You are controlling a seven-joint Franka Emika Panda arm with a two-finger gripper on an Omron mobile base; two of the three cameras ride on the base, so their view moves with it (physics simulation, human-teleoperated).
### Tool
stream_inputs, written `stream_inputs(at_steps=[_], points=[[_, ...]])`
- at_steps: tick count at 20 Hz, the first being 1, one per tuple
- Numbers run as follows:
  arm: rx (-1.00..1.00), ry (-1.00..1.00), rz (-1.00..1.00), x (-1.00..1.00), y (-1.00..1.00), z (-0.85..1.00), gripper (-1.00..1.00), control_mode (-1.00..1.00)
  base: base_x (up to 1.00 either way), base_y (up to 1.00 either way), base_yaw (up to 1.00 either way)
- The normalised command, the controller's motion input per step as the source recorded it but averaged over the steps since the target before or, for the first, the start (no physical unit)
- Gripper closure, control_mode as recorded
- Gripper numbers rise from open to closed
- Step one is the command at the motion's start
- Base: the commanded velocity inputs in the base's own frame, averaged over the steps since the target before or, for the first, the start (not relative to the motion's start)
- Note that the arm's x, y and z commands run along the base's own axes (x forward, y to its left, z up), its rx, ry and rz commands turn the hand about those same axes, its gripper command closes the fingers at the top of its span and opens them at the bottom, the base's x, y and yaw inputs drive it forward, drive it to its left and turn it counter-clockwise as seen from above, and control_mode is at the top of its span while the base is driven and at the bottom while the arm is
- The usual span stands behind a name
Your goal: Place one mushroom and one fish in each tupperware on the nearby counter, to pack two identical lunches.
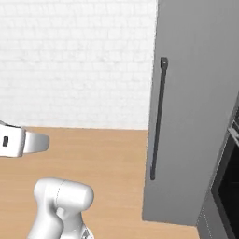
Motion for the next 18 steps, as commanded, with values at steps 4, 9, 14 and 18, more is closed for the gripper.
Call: stream_inputs(at_steps=[4, 9, 14, 18], points=[[0.00, 0.00, 0.00, 0.00, 0.00, 0.00, -1.00, 1.00, 0.72, 0.01, 0.77], [0.00, 0.00, 0.00, 0.00, 0.00, 0.00, -1.00, 1.00, 1.00, 0.27, 0.31], [0.00, 0.00, 0.00, 0.00, 0.00, 0.00, -1.00, 1.00, 1.00, 0.73, 0.00], [0.00, 0.00, 0.00, 0.00, 0.00, 0.00, -1.00, 1.00, 1.00, 0.96, -0.06]])
